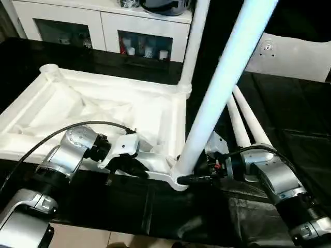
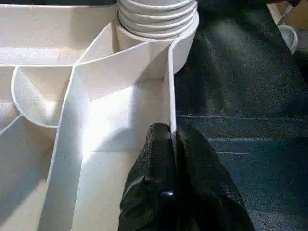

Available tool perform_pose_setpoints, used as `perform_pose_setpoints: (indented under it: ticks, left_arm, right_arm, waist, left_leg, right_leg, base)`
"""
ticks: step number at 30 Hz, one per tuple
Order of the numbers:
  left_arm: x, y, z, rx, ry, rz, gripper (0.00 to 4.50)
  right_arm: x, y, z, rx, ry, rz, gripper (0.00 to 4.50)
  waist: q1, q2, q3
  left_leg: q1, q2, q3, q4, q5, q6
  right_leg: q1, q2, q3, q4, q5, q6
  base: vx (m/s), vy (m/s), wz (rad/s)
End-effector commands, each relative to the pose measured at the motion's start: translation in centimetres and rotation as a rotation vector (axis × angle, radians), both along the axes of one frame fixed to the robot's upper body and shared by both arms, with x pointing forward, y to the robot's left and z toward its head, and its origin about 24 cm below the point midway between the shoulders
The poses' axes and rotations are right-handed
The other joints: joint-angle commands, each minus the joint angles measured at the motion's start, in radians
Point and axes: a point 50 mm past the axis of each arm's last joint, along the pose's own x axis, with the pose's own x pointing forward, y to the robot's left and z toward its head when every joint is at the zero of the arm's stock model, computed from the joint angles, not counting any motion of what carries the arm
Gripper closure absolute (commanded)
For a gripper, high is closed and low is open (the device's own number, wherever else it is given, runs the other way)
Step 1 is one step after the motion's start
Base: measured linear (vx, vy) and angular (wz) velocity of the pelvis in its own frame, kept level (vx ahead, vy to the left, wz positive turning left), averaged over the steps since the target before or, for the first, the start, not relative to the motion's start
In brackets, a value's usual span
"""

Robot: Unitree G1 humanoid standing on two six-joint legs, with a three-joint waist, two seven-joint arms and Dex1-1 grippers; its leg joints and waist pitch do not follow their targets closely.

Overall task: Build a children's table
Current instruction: Rotate leg to tighten

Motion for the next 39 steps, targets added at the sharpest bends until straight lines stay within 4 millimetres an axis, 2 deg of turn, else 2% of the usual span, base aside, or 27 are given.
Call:
perform_pose_setpoints:
  ticks: [1, 5, 8, 10, 12, 13, 14, 15, 16, 17, 18, 19, 20, 21, 22, 23, 24, 25, 26, 28, 30, 31, 33, 34, 35, 38, 39]
  left_arm:
    - [0.0, -0.9, 0.1, 0.02, -0.007, -0.057, 4.5]
    - [0.2, -0.8, 0.0, 0.009, -0.007, -0.024, 4.5]
    - [0.7, -1.1, -0.1, -0.018, -0.027, 0.067, 4.5]
    - [1.1, -1.3, -0.2, -0.036, -0.039, 0.142, 4.5]
    - [1.6, -2.4, -0.3, -0.097, -0.044, 0.289, 4.5]
    - [1.6, -2.7, -0.3, -0.107, -0.043, 0.309, 4.5]
    - [1.7, -3.4, -0.4, -0.126, -0.051, 0.356, 4.5]
    - [1.7, -3.4, -0.4, -0.126, -0.051, 0.356, 4.5]
    - [1.8, -4.4, -0.4, -0.15, -0.06, 0.412, 4.5]
    - [2.0, -5.7, -0.4, -0.178, -0.071, 0.485, 4.5]
    - [2.0, -6.0, -0.4, -0.185, -0.072, 0.501, 4.5]
    - [2.0, -6.0, -0.4, -0.185, -0.072, 0.502, 4.5]
    - [2.2, -7.5, -0.4, -0.206, -0.083, 0.558, 4.5]
    - [2.2, -7.8, -0.4, -0.21, -0.084, 0.571, 4.5]
    - [2.2, -7.8, -0.4, -0.21, -0.084, 0.571, 4.5]
    - [2.4, -8.8, -0.3, -0.227, -0.098, 0.623, 4.5]
    - [2.7, -9.5, -0.1, -0.239, -0.109, 0.661, 4.5]
    - [2.8, -9.6, 0.0, -0.24, -0.115, 0.673, 4.5]
    - [3.0, -9.8, 0.0, -0.239, -0.122, 0.686, 4.5]
    - [3.0, -9.8, 0.2, -0.233, -0.134, 0.693, 4.5]
    - [3.1, -9.8, 0.2, -0.228, -0.141, 0.695, 4.5]
    - [3.1, -9.8, 0.3, -0.225, -0.142, 0.695, 4.5]
    - [3.0, -9.4, 0.2, -0.208, -0.148, 0.683, 4.5]
    - [2.9, -9.1, 0.2, -0.198, -0.147, 0.671, 4.5]
    - [2.8, -8.6, 0.1, -0.19, -0.149, 0.65, 4.5]
    - [2.5, -7.8, -0.2, -0.183, -0.144, 0.613, 4.5]
    - [2.2, -7.1, -0.4, -0.177, -0.142, 0.574, 4.5]
  right_arm:
    - [-0.3, 0.2, -0.1, 0.002, 0.025, 0.043, 1.68]
    - [-0.5, 0.2, -0.2, 0.022, 0.043, 0.037, 1.99]
    - [-0.5, 0.5, -0.2, 0.058, 0.051, -0.013, 2.02]
    - [-0.2, 0.9, -0.5, 0.067, 0.056, -0.087, 2.06]
    - [0.5, 2.0, -1.3, 0.073, 0.051, -0.255, 2.13]
    - [0.6, 2.2, -1.5, 0.071, 0.054, -0.286, 2.2]
    - [0.9, 2.8, -1.9, 0.071, 0.059, -0.364, 2.29]
    - [0.9, 2.8, -1.9, 0.071, 0.059, -0.364, 2.36]
    - [1.3, 3.8, -2.2, 0.09, 0.07, -0.443, 2.36]
    - [1.7, 4.9, -2.5, 0.105, 0.092, -0.539, 2.4]
    - [1.8, 5.1, -2.6, 0.108, 0.1, -0.56, 2.45]
    - [1.8, 5.2, -2.6, 0.109, 0.1, -0.562, 2.47]
    - [2.4, 6.3, -2.7, 0.117, 0.121, -0.657, 2.49]
    - [2.6, 6.5, -2.8, 0.114, 0.13, -0.684, 2.49]
    - [2.6, 6.5, -2.8, 0.114, 0.13, -0.684, 2.49]
    - [3.0, 7.3, -2.9, 0.103, 0.133, -0.737, 2.5]
    - [3.0, 8.0, -2.8, 0.1, 0.14, -0.751, 2.5]
    - [3.0, 8.1, -2.8, 0.102, 0.138, -0.756, 2.5]
    - [3.1, 8.3, -2.7, 0.105, 0.135, -0.763, 2.5]
    - [3.1, 8.4, -2.6, 0.107, 0.13, -0.77, 2.5]
    - [3.1, 8.4, -2.6, 0.107, 0.119, -0.773, 2.5]
    - [3.1, 8.4, -2.5, 0.109, 0.116, -0.776, 2.16]
    - [3.1, 8.0, -2.4, 0.136, 0.109, -0.799, 1.81]
    - [3.2, 7.6, -2.3, 0.158, 0.113, -0.813, 1.81]
    - [3.2, 7.0, -2.3, 0.176, 0.12, -0.824, 1.79]
    - [3.3, 5.7, -2.1, 0.191, 0.101, -0.823, 1.46]
    - [3.2, 4.7, -1.9, 0.194, 0.071, -0.795, 1.37]
  waist:
    - [-0.002, 0.009, -0.059]
    - [0.0, 0.009, -0.06]
    - [0.004, 0.011, -0.059]
    - [0.005, 0.009, -0.055]
    - [0.003, 0.008, -0.046]
    - [0.0, 0.007, -0.047]
    - [-0.004, 0.003, -0.045]
    - [-0.013, 0.005, -0.044]
    - [-0.016, 0.005, -0.045]
    - [-0.027, 0.004, -0.044]
    - [-0.037, 0.003, -0.04]
    - [-0.04, 0.004, -0.04]
    - [-0.044, 0.002, -0.041]
    - [-0.05, 0.005, -0.038]
    - [-0.052, 0.005, -0.038]
    - [-0.055, 0.006, -0.04]
    - [-0.06, 0.007, -0.041]
    - [-0.064, 0.006, -0.039]
    - [-0.066, 0.005, -0.04]
    - [-0.067, 0.009, -0.041]
    - [-0.069, 0.012, -0.04]
    - [-0.07, 0.013, -0.04]
    - [-0.069, 0.015, -0.039]
    - [-0.069, 0.014, -0.04]
    - [-0.066, 0.018, -0.041]
    - [-0.067, 0.018, -0.045]
    - [-0.066, 0.021, -0.047]
  left_leg:
    - [-0.005, 0.086, -0.022, -0.072, -0.038, 0.076]
    - [-0.005, 0.085, -0.022, -0.072, -0.04, 0.075]
    - [-0.002, 0.087, -0.021, -0.072, -0.047, 0.073]
    - [-0.002, 0.086, -0.022, -0.075, -0.068, 0.064]
    - [0.003, 0.082, -0.024, -0.078, -0.113, 0.034]
    - [0.004, 0.081, -0.024, -0.078, -0.126, 0.025]
    - [0.005, 0.077, -0.028, -0.079, -0.138, 0.016]
    - [0.004, 0.075, -0.03, -0.08, -0.147, 0.014]
    - [0.003, 0.074, -0.031, -0.079, -0.152, 0.017]
    - [0.003, 0.081, -0.033, -0.083, -0.154, 0.013]
    - [0.003, 0.076, -0.035, -0.083, -0.185, 0.013]
    - [0.006, 0.073, -0.036, -0.08, -0.199, 0.015]
    - [0.007, 0.069, -0.035, -0.077, -0.201, 0.026]
    - [0.009, 0.069, -0.035, -0.077, -0.211, 0.027]
    - [0.01, 0.067, -0.036, -0.076, -0.221, 0.029]
    - [0.012, 0.065, -0.037, -0.075, -0.228, 0.034]
    - [0.009, 0.067, -0.037, -0.078, -0.223, 0.039]
    - [0.009, 0.069, -0.038, -0.079, -0.228, 0.04]
    - [0.014, 0.067, -0.036, -0.076, -0.241, 0.045]
    - [0.009, 0.068, -0.038, -0.081, -0.235, 0.057]
    - [0.012, 0.069, -0.037, -0.082, -0.251, 0.061]
    - [0.01, 0.069, -0.038, -0.083, -0.251, 0.061]
    - [0.012, 0.068, -0.037, -0.083, -0.259, 0.06]
    - [0.011, 0.067, -0.037, -0.083, -0.255, 0.061]
    - [0.012, 0.068, -0.037, -0.084, -0.253, 0.062]
    - [0.006, 0.074, -0.037, -0.089, -0.236, 0.065]
    - [0.004, 0.075, -0.038, -0.089, -0.233, 0.066]
  right_leg:
    - [0.064, -0.111, 0.074, -0.057, -0.261, -0.185]
    - [0.065, -0.111, 0.074, -0.058, -0.26, -0.186]
    - [0.063, -0.111, 0.074, -0.06, -0.267, -0.187]
    - [0.061, -0.111, 0.073, -0.065, -0.309, -0.175]
    - [0.055, -0.113, 0.07, -0.081, -0.434, -0.138]
    - [0.055, -0.113, 0.07, -0.085, -0.472, -0.124]
    - [0.056, -0.115, 0.066, -0.095, -0.548, -0.09]
    - [0.054, -0.114, 0.064, -0.102, -0.584, -0.074]
    - [0.056, -0.114, 0.062, -0.105, -0.595, -0.065]
    - [0.053, -0.114, 0.062, -0.101, -0.576, -0.072]
    - [0.051, -0.111, 0.057, -0.11, -0.61, -0.061]
    - [0.05, -0.112, 0.053, -0.114, -0.634, -0.053]
    - [0.051, -0.114, 0.053, -0.12, -0.657, -0.039]
    - [0.044, -0.112, 0.052, -0.124, -0.671, -0.037]
    - [0.043, -0.11, 0.048, -0.128, -0.685, -0.032]
    - [0.046, -0.113, 0.047, -0.131, -0.692, -0.024]
    - [0.047, -0.111, 0.048, -0.128, -0.664, -0.03]
    - [0.046, -0.109, 0.047, -0.127, -0.657, -0.033]
    - [0.044, -0.109, 0.046, -0.131, -0.661, -0.031]
    - [0.049, -0.111, 0.046, -0.13, -0.646, -0.033]
    - [0.045, -0.112, 0.049, -0.131, -0.644, -0.036]
    - [0.046, -0.112, 0.049, -0.13, -0.644, -0.036]
    - [0.043, -0.114, 0.05, -0.133, -0.657, -0.033]
    - [0.044, -0.114, 0.05, -0.133, -0.657, -0.032]
    - [0.044, -0.115, 0.052, -0.134, -0.657, -0.032]
    - [0.048, -0.113, 0.056, -0.126, -0.596, -0.047]
    - [0.05, -0.114, 0.056, -0.121, -0.585, -0.056]
  base:
    - [0.0, 0.0, 0.0]
    - [0.0, 0.0, 0.0]
    - [0.0, 0.0, 0.0]
    - [0.0, 0.0, 0.0]
    - [0.0, 0.0, 0.0]
    - [0.0, 0.0, 0.0]
    - [0.0, 0.0, 0.0]
    - [0.0, 0.0, 0.0]
    - [0.0, 0.0, 0.0]
    - [0.0, 0.0, 0.0]
    - [0.0, 0.0, 0.0]
    - [0.0, 0.0, 0.0]
    - [0.0, 0.0, 0.0]
    - [0.0, 0.0, 0.0]
    - [0.0, 0.0, 0.0]
    - [0.0, 0.0, 0.0]
    - [0.0, 0.0, 0.0]
    - [0.0, 0.0, 0.0]
    - [0.0, 0.0, 0.0]
    - [0.0, 0.0, 0.0]
    - [0.0, 0.0, 0.0]
    - [0.0, 0.0, 0.0]
    - [0.0, 0.0, 0.0]
    - [0.0, 0.0, 0.0]
    - [0.0, 0.0, 0.0]
    - [0.0, 0.0, 0.0]
    - [0.0, 0.0, 0.0]
